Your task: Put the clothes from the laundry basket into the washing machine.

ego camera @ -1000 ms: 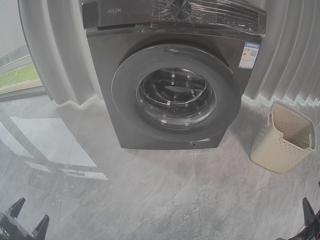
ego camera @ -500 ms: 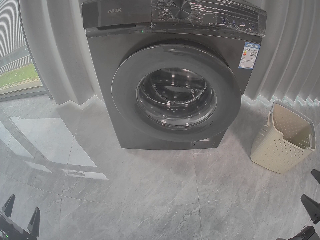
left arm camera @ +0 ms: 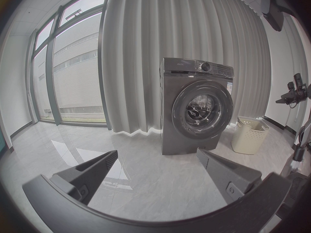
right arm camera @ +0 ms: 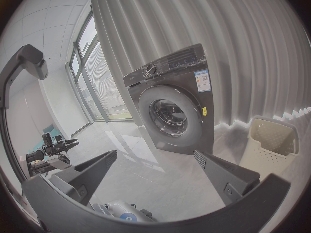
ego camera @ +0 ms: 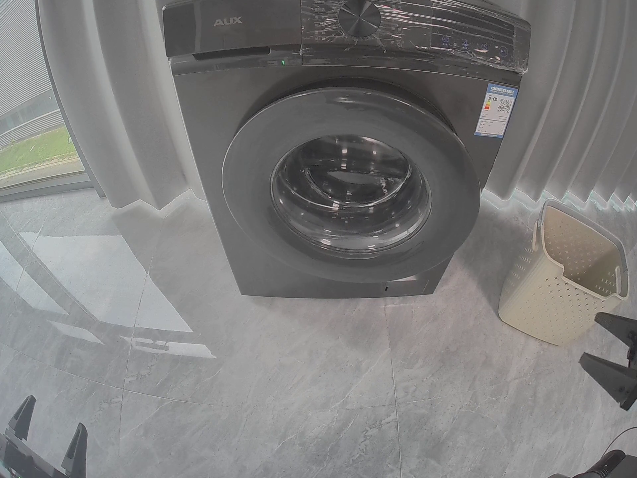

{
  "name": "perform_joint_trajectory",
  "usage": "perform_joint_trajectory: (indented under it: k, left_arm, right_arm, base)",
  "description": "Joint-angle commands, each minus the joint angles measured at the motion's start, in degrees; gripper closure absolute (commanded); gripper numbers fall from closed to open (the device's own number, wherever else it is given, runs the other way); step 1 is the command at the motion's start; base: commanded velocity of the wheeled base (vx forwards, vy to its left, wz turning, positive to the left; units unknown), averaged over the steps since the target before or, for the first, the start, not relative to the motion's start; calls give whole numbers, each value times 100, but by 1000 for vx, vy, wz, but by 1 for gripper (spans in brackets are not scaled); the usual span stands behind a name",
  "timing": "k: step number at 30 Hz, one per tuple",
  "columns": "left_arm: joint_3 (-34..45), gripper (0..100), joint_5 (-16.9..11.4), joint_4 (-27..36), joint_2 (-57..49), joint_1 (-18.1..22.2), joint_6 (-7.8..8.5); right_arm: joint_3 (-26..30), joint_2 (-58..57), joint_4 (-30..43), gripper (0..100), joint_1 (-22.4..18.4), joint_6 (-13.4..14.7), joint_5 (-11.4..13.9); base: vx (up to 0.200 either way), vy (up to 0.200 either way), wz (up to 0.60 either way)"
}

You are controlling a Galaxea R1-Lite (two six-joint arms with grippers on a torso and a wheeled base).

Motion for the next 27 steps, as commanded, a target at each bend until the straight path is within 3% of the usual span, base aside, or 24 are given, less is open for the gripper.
perform_joint_trajectory:
  k: [1,5,10,19,27]
  left_arm:
    - [99,0,9,11,-101,26,-14]
    - [99,0,9,11,-101,26,-14]
    - [99,0,1,11,-101,26,-14]
    - [99,0,1,11,-101,26,-14]
    - [99,0,9,20,-110,26,-14]
  right_arm:
    - [-61,1777,-1025,0,761,33,-69]
    - [-61,2251,-1737,0,1209,147,-227]
    - [-148,2603,-1886,0,1745,639,-403]
    - [-289,2963,-1965,0,1816,753,-403]
    - [-280,3113,-2211,0,1965,797,-403]
  base:
    - [0,0,0]
    - [0,-200,0]
    - [0,-200,0]
    - [0,0,0]
    - [0,-150,0]
